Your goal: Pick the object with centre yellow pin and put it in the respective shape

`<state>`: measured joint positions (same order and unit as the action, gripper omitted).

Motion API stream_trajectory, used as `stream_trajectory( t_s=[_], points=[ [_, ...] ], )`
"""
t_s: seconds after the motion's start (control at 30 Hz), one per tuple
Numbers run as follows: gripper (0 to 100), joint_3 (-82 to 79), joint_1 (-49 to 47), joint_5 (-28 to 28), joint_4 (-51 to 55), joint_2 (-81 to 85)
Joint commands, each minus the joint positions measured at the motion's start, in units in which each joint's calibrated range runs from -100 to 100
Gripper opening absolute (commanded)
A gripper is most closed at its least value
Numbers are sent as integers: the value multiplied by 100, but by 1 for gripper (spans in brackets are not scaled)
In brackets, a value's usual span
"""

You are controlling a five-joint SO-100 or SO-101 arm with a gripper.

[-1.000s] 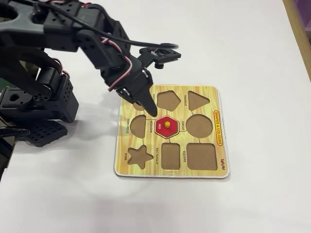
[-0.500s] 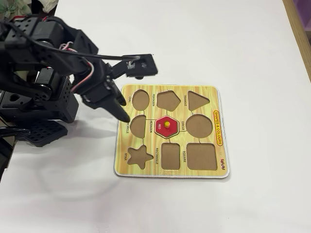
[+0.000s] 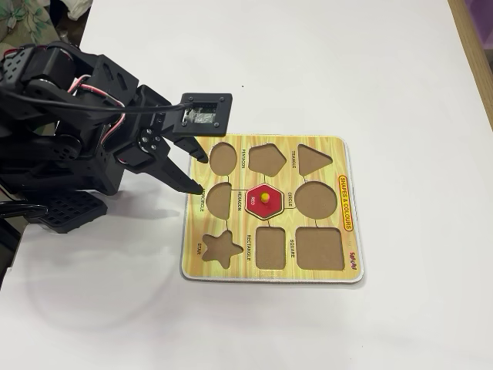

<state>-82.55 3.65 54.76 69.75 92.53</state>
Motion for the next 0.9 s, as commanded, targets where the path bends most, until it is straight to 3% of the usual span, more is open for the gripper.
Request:
stream_trajectory(
  t_s=[0.0, 0.87],
  points=[
    [18, -288, -13, 157, -43, 187],
    [18, -1619, 26, 105, 129, 388]
  ],
)
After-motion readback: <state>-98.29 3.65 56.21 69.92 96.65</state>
